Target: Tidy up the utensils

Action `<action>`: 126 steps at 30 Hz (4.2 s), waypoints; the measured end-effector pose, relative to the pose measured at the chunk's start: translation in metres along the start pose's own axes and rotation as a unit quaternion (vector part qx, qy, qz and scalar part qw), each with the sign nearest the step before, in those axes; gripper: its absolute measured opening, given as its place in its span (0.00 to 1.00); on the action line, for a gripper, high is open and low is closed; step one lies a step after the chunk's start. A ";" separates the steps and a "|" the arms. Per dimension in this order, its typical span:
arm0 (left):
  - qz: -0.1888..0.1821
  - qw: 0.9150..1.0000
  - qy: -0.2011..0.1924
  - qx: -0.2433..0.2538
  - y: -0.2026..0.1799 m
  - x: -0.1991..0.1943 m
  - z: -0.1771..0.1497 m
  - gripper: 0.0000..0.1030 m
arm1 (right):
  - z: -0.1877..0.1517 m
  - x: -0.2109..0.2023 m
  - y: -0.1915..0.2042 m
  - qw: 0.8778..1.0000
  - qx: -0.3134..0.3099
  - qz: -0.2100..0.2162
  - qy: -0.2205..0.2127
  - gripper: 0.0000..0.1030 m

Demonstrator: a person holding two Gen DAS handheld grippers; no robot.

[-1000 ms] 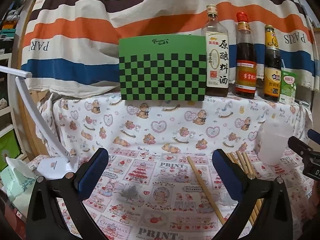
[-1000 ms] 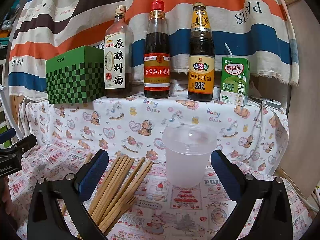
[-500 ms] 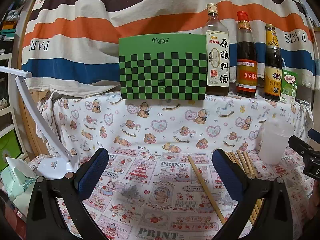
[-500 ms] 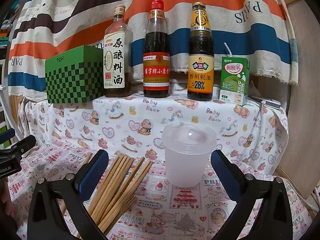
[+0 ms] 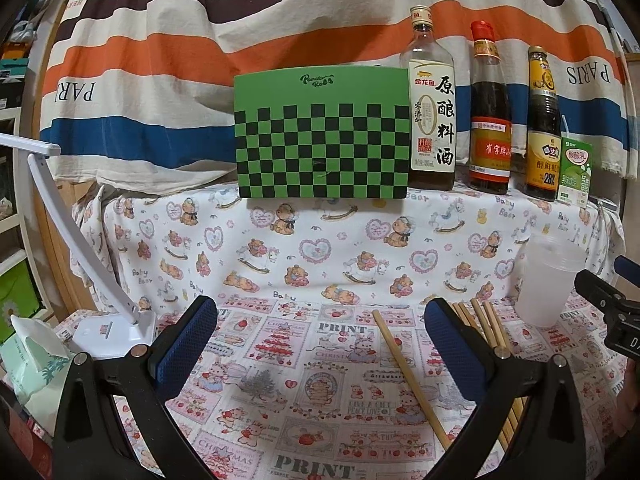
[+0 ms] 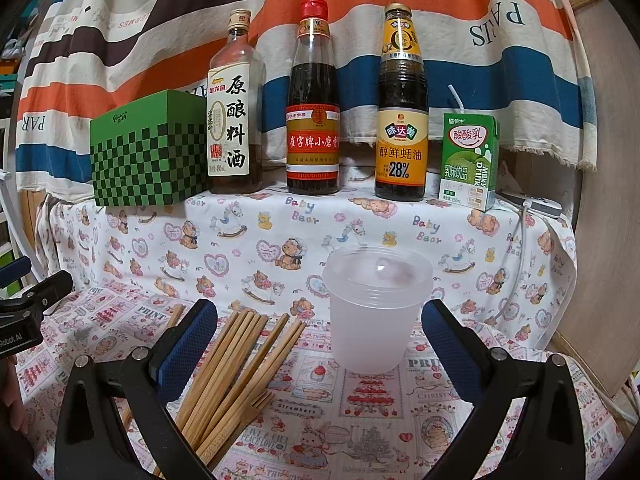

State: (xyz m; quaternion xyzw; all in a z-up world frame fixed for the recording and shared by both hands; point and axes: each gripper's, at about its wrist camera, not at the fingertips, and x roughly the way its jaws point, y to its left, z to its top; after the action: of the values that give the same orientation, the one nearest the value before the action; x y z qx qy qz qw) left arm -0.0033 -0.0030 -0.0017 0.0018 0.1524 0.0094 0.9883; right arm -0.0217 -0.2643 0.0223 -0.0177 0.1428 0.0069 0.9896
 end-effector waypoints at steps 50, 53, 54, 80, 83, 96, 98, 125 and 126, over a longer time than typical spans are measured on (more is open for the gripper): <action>0.002 1.000 -0.005 0.023 -0.005 -0.003 0.003 1.00 | 0.000 -0.008 -0.004 1.000 0.015 -0.026 -0.005 1.00; -0.002 1.000 -0.003 0.017 -0.002 -0.002 0.003 1.00 | 0.000 -0.009 -0.003 1.000 0.013 -0.025 -0.006 1.00; -0.003 1.000 -0.001 0.014 -0.002 -0.002 0.003 1.00 | -0.001 -0.009 -0.003 1.000 0.012 -0.024 -0.006 1.00; -0.024 1.000 0.002 0.009 -0.002 0.000 0.003 1.00 | -0.002 0.004 -0.006 0.999 0.005 -0.022 0.027 1.00; -0.040 0.999 -0.006 0.009 -0.002 -0.003 0.003 1.00 | -0.002 0.004 -0.002 0.999 -0.014 -0.031 0.030 1.00; -0.062 0.991 0.122 -0.005 -0.036 0.018 0.078 0.81 | 0.012 -0.003 -0.032 0.998 0.045 -0.026 0.027 0.86; -0.065 0.984 0.167 0.013 -0.047 0.043 0.076 0.71 | 0.013 -0.003 -0.033 0.998 0.038 -0.040 0.026 0.83; -0.040 0.942 0.332 0.023 -0.086 0.182 0.014 0.20 | 0.006 0.013 -0.048 0.995 0.065 -0.038 0.071 0.04; -0.042 0.943 0.331 0.015 -0.085 0.183 0.014 0.20 | 0.006 0.013 -0.046 0.995 0.062 -0.036 0.071 0.04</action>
State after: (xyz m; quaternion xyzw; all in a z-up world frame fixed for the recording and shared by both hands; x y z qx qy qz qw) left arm 0.1769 -0.0846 -0.0437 0.0067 0.4708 -0.0343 0.8815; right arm -0.0066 -0.3100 0.0263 0.0386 0.2124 -0.0385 0.9756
